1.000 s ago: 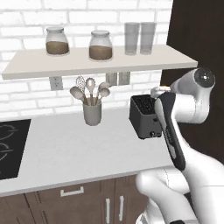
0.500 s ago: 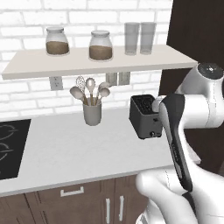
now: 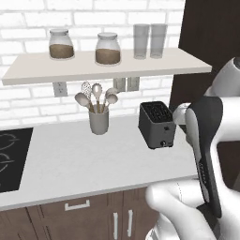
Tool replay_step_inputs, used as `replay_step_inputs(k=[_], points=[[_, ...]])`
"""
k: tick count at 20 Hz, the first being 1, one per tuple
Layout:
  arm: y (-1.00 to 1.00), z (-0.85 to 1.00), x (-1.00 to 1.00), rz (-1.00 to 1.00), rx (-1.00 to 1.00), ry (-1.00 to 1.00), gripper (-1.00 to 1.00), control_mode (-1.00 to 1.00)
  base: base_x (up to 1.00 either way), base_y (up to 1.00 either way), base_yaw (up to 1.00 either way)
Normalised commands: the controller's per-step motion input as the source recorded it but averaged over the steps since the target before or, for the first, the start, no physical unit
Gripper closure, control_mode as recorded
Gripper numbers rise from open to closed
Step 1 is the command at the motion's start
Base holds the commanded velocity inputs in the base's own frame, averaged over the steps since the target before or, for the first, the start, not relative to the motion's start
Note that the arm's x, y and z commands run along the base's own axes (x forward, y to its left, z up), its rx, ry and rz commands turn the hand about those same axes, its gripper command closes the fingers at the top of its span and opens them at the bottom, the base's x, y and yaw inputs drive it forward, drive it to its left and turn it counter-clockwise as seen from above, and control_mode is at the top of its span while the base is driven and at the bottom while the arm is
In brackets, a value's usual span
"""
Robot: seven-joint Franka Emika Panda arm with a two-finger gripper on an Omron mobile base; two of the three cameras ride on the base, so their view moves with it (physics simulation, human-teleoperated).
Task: Start the toaster. Once the lever pops up, take the bread to the plate on the dining counter.
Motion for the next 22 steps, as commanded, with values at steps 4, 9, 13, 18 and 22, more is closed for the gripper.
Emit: replay_step_inputs(k=[4,9,13,18,22], points=[[0.0,0.4,-0.65,0.0,0.0,0.0,1.0,-1.0,0.0,0.0,0.0],[0.0,0.11,-0.48,0.0,0.0,0.0,1.0,1.0,-0.06,0.0,0.0],[0.0,0.0,0.0,0.0,0.0,0.0,1.0,1.0,-0.11,0.13,-0.01],[0.0,0.0,0.0,0.0,0.0,0.0,1.0,1.0,-0.27,0.54,-0.45],[0.0,0.0,0.0,0.0,0.0,0.0,1.0,1.0,-0.02,0.29,-0.84]])
